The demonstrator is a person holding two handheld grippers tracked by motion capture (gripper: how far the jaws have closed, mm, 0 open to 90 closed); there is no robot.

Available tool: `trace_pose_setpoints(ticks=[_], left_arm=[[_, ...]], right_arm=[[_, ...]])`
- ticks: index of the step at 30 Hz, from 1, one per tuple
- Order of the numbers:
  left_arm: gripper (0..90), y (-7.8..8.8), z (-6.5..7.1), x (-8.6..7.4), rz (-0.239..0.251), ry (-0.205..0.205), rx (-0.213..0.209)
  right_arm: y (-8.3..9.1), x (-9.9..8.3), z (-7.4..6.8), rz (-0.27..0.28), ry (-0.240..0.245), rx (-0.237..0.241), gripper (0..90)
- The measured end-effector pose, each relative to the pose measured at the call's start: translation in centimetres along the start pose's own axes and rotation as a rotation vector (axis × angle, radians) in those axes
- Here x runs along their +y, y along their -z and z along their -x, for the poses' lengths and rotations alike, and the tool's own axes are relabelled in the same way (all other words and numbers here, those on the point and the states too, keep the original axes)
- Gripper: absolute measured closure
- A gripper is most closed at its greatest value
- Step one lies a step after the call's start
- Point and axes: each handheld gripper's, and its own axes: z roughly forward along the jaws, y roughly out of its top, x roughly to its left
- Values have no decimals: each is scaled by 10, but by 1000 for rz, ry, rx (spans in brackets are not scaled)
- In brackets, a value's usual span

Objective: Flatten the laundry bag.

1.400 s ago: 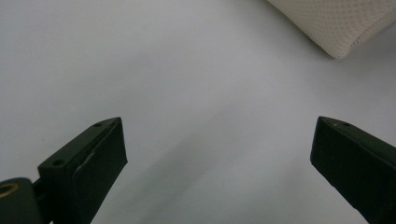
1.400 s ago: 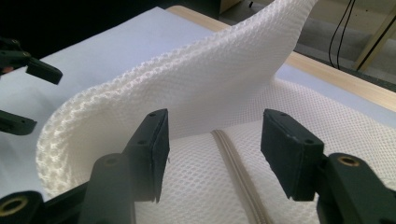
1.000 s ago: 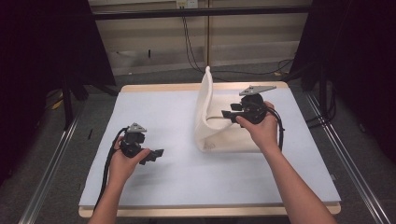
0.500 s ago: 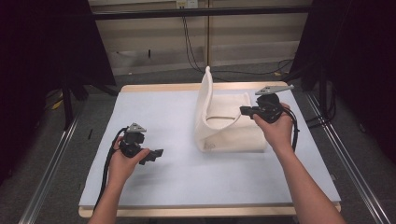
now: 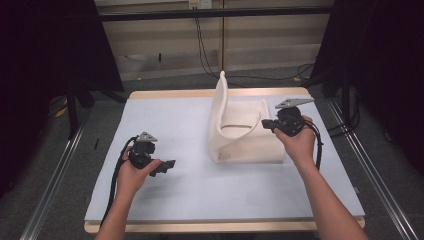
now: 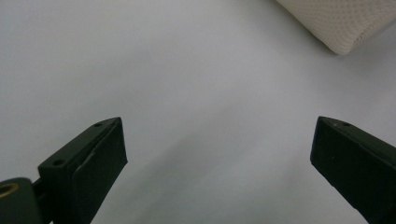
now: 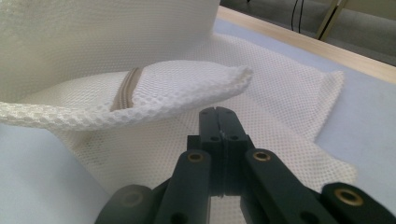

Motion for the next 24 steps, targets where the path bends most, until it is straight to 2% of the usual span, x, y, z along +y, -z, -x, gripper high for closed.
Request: trace_pose_setpoints(ticks=[5,7,10,11,12,17,21,22,24], left_arm=[[32,-1,0,0,-5,1,3],[33,-1,0,0,-4,1,3],[32,0,-1,0,-28,-9,-9],[32,0,-1,0,-24,-9,-4],[33,0,-1,0,-19,-11,2],[32,0,0,-1,-11,-3,-2],[33,3,-3,-1,-21,-8,0],[33,1,-3,-3,-2,2,-5],[33,2,-4,-3,-13,7,-3]], right_arm=[[-11,6,-13,39,-2,30,900],[-13,8,-16,39,2,34,900],[-24,16,-31,52,23,62,900],[-24,16,-31,52,23,62,900],[-30,20,-39,53,30,80,900],[-41,26,-54,63,44,118,900],[-44,23,-55,46,65,109,894],[-44,23,-55,46,65,109,894],[-43,20,-51,44,60,102,872]])
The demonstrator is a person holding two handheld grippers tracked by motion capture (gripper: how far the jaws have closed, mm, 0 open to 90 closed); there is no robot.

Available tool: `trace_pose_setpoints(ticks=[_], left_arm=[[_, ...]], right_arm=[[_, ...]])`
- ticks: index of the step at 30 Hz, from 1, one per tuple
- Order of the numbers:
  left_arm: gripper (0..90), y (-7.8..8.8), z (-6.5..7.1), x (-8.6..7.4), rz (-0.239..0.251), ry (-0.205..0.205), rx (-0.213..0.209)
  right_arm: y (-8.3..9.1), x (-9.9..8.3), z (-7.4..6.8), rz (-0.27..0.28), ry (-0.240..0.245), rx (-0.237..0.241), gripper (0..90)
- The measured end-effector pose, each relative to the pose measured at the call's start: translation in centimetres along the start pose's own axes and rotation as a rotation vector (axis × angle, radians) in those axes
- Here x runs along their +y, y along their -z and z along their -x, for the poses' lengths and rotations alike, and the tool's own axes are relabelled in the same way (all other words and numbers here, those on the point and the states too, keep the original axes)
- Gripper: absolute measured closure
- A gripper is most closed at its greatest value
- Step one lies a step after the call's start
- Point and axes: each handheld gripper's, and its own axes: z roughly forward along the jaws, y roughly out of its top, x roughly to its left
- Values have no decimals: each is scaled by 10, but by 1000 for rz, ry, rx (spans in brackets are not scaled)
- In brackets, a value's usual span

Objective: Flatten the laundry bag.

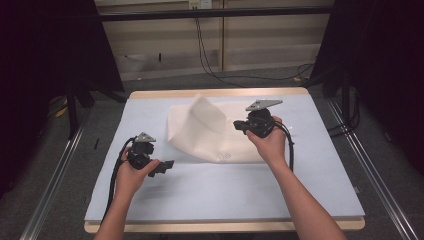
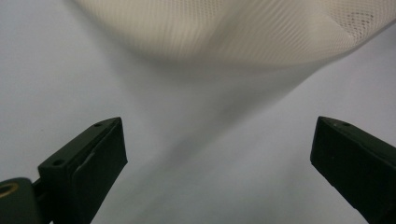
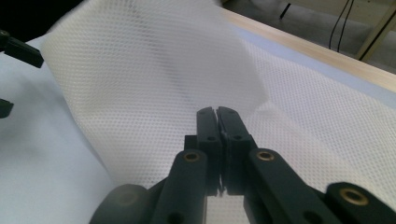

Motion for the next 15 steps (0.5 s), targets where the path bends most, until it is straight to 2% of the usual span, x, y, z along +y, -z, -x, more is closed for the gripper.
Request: trace_pose_setpoints(ticks=[1,3,4,5,6,7,8,9,10,11,15], left_arm=[[33,-1,0,-1,7,3,9],[33,-1,-1,-1,1,9,0],[33,-1,-1,-1,2,10,-4],[32,-1,-1,-1,5,16,-6],[32,-1,-1,-1,12,18,-6],[32,-1,-2,-1,6,19,-2],[32,-3,-1,-2,23,27,12],[32,-3,-1,-2,23,27,12],[31,-3,-3,-1,3,19,6],[29,-3,-3,-1,3,19,6],[28,-6,-5,-1,9,33,0]], right_arm=[[1,-2,2,-4,-5,-7,860],[6,-10,10,-10,-14,-27,795],[6,-10,10,-10,-14,-27,795],[9,-15,15,-20,-18,-61,754],[11,-18,18,-27,-21,-68,739],[13,-21,21,-33,-28,-77,712],[15,-25,25,-35,-34,-87,679],[15,-25,25,-35,-34,-87,679],[19,-31,31,-37,-49,-113,593],[19,-31,31,-37,-49,-113,593],[25,-43,45,-57,-77,-158,462]])
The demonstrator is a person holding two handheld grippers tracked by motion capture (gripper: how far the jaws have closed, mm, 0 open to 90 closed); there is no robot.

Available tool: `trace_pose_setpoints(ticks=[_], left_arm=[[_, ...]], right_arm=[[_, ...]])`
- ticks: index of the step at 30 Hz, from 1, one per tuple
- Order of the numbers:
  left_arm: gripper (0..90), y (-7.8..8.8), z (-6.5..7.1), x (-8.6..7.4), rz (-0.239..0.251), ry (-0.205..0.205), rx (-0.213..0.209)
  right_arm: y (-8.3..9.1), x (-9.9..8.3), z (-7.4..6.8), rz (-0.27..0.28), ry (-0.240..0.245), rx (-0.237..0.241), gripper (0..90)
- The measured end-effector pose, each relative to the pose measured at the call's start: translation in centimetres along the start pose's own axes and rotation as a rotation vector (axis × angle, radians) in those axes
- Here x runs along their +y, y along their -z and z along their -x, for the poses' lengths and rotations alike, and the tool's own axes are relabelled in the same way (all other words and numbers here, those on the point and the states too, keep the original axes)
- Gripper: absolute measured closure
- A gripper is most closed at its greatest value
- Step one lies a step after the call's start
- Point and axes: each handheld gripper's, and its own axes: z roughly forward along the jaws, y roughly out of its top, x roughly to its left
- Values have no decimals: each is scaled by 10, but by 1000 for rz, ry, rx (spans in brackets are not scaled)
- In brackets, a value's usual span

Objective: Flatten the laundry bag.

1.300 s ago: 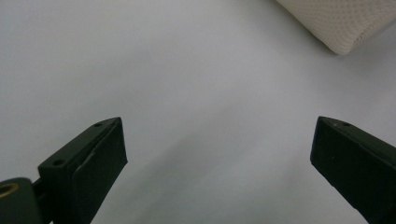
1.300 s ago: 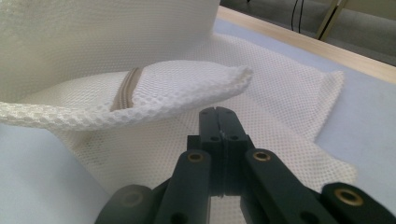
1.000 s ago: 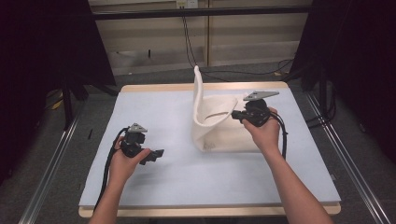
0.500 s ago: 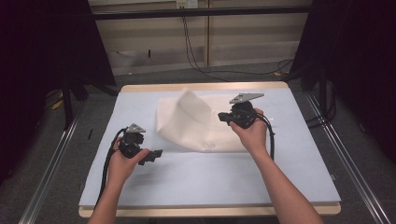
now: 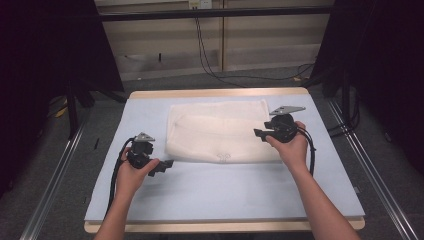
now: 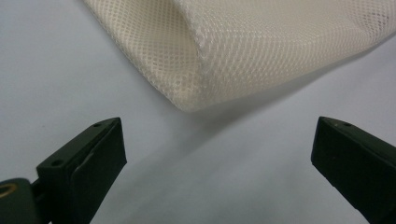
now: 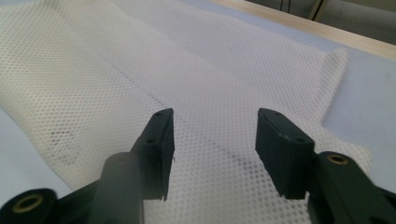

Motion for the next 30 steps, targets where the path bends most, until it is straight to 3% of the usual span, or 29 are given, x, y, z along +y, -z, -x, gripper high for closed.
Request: trace_pose_setpoints(ticks=[5,10,12,14,15,18,22,23,24,25,26,30], left_arm=[[18,-3,1,4,25,19,19],[16,-5,0,9,37,30,13],[7,-6,-4,13,61,59,30],[4,-6,-7,14,64,70,31],[4,-7,-8,15,76,99,23],[16,-9,-10,18,75,97,25],[121,-15,-9,20,58,77,29],[121,-18,-9,19,58,67,60],[161,-18,-8,20,57,55,63],[302,-22,-10,20,52,42,39],[307,-23,-9,20,40,35,44],[408,-26,-11,19,25,48,48]], right_arm=[[2,-14,15,-15,-31,-12,402],[2,-19,22,-19,-41,-27,399],[1,-24,29,-28,-74,-35,398],[1,-25,31,-27,-77,-38,403],[1,-27,33,-28,-74,-43,419],[0,-31,38,-31,-92,-47,414],[-3,-33,41,-44,-118,-65,396],[-3,-33,42,-47,-121,-72,391],[-4,-34,42,-53,-126,-71,390],[-5,-36,44,-58,-122,-88,383],[-5,-37,44,-59,-126,-86,382],[-6,-44,47,-68,-161,-69,383]])
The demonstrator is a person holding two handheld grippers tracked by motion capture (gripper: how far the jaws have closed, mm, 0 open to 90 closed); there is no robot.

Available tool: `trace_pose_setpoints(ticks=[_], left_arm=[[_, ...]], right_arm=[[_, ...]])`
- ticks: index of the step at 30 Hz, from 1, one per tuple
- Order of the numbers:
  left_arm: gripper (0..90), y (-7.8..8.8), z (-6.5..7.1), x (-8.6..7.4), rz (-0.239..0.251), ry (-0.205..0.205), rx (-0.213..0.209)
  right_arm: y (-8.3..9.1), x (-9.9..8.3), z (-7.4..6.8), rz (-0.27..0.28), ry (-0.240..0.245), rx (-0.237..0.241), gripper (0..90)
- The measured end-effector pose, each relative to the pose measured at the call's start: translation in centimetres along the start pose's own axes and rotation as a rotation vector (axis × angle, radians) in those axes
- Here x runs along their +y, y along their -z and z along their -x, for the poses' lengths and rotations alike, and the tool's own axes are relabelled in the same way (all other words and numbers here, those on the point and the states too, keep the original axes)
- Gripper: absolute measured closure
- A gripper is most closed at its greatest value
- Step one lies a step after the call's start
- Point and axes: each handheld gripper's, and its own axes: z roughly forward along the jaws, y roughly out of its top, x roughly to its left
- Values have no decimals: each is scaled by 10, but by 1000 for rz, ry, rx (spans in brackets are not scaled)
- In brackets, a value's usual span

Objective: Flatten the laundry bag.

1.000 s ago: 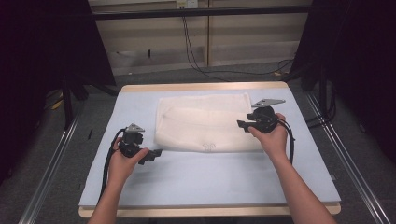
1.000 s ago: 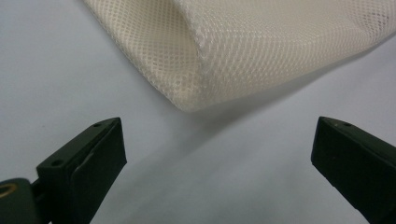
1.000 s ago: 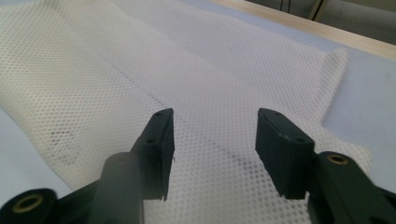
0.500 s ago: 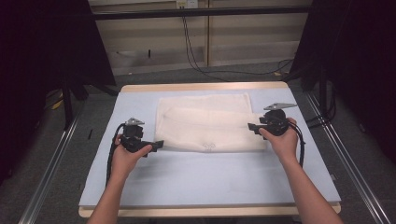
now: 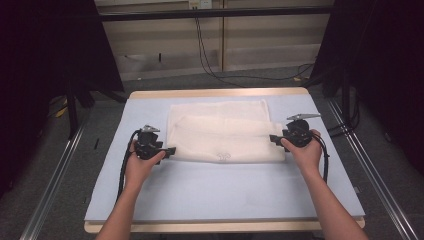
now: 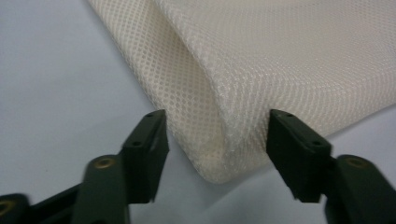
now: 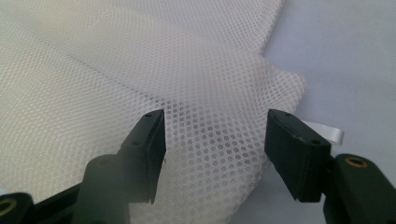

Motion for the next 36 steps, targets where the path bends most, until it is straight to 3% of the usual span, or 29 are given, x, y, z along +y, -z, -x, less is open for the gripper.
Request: trace_pose_setpoints(ticks=[3,5,7,10,13,14,15,17,18,21,24,25,26,27,28,29,30,31,33,35,36], left_arm=[[487,-6,2,0,4,-5,-1],[586,-9,2,0,-3,-25,-8],[664,-14,3,2,-6,-21,-15],[766,-21,3,6,0,-26,-8],[796,-22,2,11,0,-36,8],[806,-24,2,12,17,-26,19],[813,-25,-1,16,12,-49,33],[814,-26,-3,20,3,-58,43],[815,-29,-6,23,15,-51,49],[817,-31,-9,26,25,-36,57],[818,-33,-13,27,22,-22,55],[817,-32,-13,26,28,-19,47],[817,-31,-13,25,28,-18,38],[817,-28,-15,22,27,-6,26],[815,-27,-15,20,36,6,26],[813,-27,-15,20,36,6,26],[811,-25,-14,19,32,5,17],[811,-26,-14,19,27,-1,22],[811,-26,-13,18,26,1,19],[812,-27,-13,18,19,6,13],[811,-27,-14,18,19,7,10]], right_arm=[[-1,-1,2,-4,-24,12,387],[-2,-2,4,-34,-70,28,417],[-2,-3,4,-39,-85,31,448],[-4,-4,4,-49,-97,65,550],[-5,-4,4,-45,-83,62,633],[-5,-3,4,-47,-76,55,696],[-5,-3,5,-34,-88,68,793],[-5,-3,6,-28,-89,64,822],[-5,-2,7,-8,-79,60,883],[-6,-1,8,7,-64,37,900],[-9,1,11,0,-60,27,900],[-8,-1,13,7,-78,19,803],[-8,-1,13,7,-78,19,803],[-6,-3,16,15,-116,-2,642],[-5,-4,17,16,-128,0,551],[-6,-5,19,15,-142,21,436],[-9,-5,20,-6,-170,70,378],[-10,-6,18,-31,-171,96,376],[-11,-7,16,-37,-156,89,376],[-14,-9,16,-35,-178,68,349],[-16,-9,16,-32,-181,69,390]])
